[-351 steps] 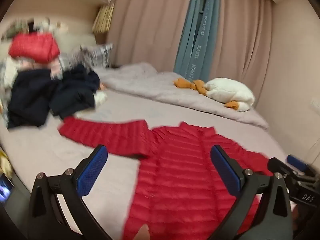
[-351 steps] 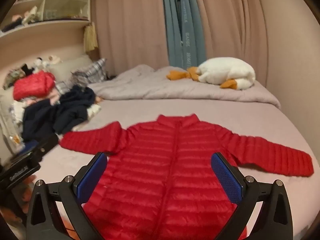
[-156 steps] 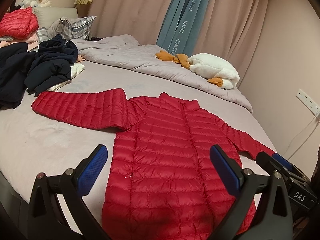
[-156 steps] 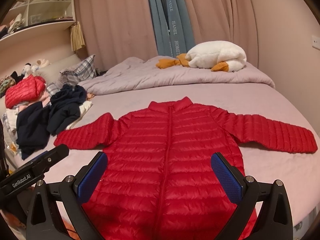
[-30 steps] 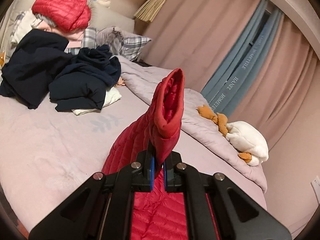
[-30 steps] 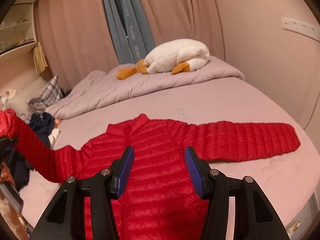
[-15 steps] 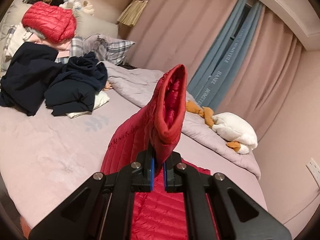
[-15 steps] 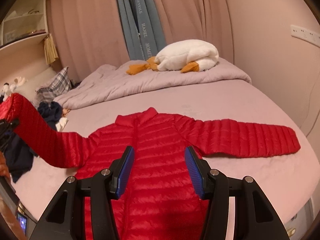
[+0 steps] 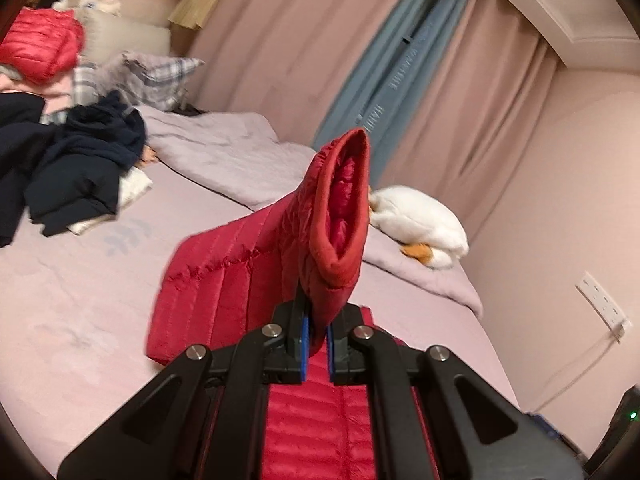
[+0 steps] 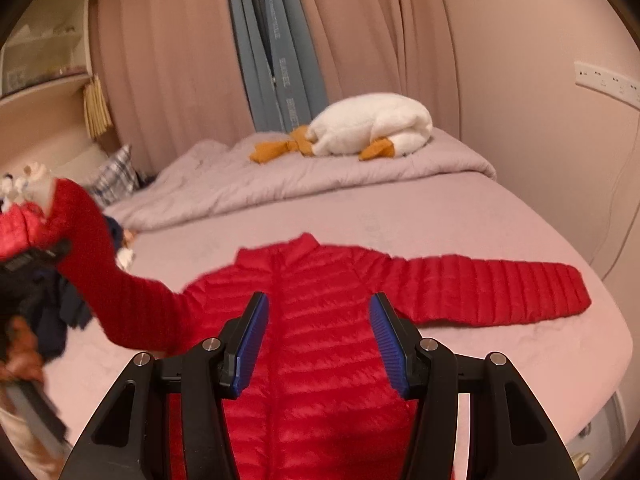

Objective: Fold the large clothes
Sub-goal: 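Lift the gripped sleeve and carry it across the jacket body with the left tool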

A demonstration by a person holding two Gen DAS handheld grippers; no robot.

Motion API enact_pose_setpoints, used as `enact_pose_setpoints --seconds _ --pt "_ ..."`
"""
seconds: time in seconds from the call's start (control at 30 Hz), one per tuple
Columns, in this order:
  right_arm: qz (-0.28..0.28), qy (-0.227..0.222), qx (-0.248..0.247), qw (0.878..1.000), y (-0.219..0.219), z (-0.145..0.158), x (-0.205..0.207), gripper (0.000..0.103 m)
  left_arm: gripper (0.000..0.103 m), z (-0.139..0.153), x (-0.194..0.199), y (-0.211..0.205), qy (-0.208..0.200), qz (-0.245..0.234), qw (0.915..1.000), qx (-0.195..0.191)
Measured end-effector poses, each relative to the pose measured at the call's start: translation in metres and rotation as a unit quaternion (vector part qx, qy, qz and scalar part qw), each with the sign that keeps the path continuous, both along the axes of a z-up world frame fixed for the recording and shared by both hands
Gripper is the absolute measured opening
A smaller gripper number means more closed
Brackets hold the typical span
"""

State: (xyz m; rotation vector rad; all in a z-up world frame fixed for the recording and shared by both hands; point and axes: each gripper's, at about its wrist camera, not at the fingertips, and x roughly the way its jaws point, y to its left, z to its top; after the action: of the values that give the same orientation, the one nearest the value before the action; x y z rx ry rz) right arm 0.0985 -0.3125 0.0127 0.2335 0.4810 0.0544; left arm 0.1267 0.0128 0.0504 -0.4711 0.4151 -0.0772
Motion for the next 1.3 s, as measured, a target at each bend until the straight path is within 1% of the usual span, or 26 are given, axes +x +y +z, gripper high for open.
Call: enact_pose_setpoints --seconds 0.1,0.17,0.27,0.37,0.47,0.57,0.6,0.67,0.73,0.9,1.0,1.1,1.17,1.3 --pt "-0.007 -0.002 -0.002 1.0 0.001 0.005 -0.001 0.054 0.006 -0.003 0.007 -0.017 0.007 -0.034 0.9993 0.01" --pt "0.003 -0.004 0.011 1.0 0.001 0.007 -0.001 0.054 0.006 -0.003 0.012 -0.024 0.01 -0.057 0.9983 0.012" --pt "0.001 -0.006 0.006 1.0 0.002 0.006 0.002 0.054 0.006 -0.005 0.013 -0.042 0.007 -0.067 0.9972 0.033" --pt "0.012 -0.009 0.023 1.0 -0.007 0.002 0.01 0.054 0.006 -0.01 0.021 -0.062 0.027 -0.087 0.9947 0.048" --pt "-0.023 -0.004 0.019 1.0 -0.016 -0.003 0.016 0.054 0.006 -0.015 0.025 -0.077 0.036 -0.091 0.9924 0.074" --pt "-0.03 0.0 0.04 0.999 -0.026 -0.009 0.023 0.054 0.006 -0.021 0.028 -0.083 0.043 -0.101 0.9909 0.077" --pt "-0.035 0.002 0.041 0.999 -0.028 -0.011 0.024 0.054 0.006 -0.022 0.028 -0.085 0.045 -0.103 0.9904 0.08" --pt "-0.066 -0.001 0.018 0.998 -0.027 -0.013 0.024 0.054 0.006 -0.026 0.031 -0.087 0.048 -0.108 0.9897 0.08" --pt "-0.085 -0.007 0.005 0.996 -0.028 -0.012 0.021 0.054 0.006 -0.03 0.034 -0.093 0.062 -0.121 0.9879 0.074" --pt "-0.093 -0.005 0.022 0.995 -0.037 -0.016 0.015 0.054 0.006 -0.032 0.031 -0.102 0.063 -0.145 0.9849 0.071" --pt "-0.111 0.002 0.028 0.993 -0.042 -0.021 0.01 0.054 0.007 -0.036 0.032 -0.116 0.078 -0.177 0.978 0.078" --pt "-0.114 0.011 0.045 0.992 -0.048 -0.022 0.009 0.054 0.007 -0.037 0.031 -0.126 0.082 -0.196 0.9736 0.084" --pt "-0.112 0.012 0.047 0.993 -0.049 -0.022 0.009 0.054 0.007 -0.039 0.031 -0.133 0.087 -0.218 0.9682 0.087" --pt "-0.101 0.017 0.045 0.994 -0.049 -0.022 0.009 0.054 0.007 -0.042 0.031 -0.14 0.087 -0.222 0.9668 0.093"
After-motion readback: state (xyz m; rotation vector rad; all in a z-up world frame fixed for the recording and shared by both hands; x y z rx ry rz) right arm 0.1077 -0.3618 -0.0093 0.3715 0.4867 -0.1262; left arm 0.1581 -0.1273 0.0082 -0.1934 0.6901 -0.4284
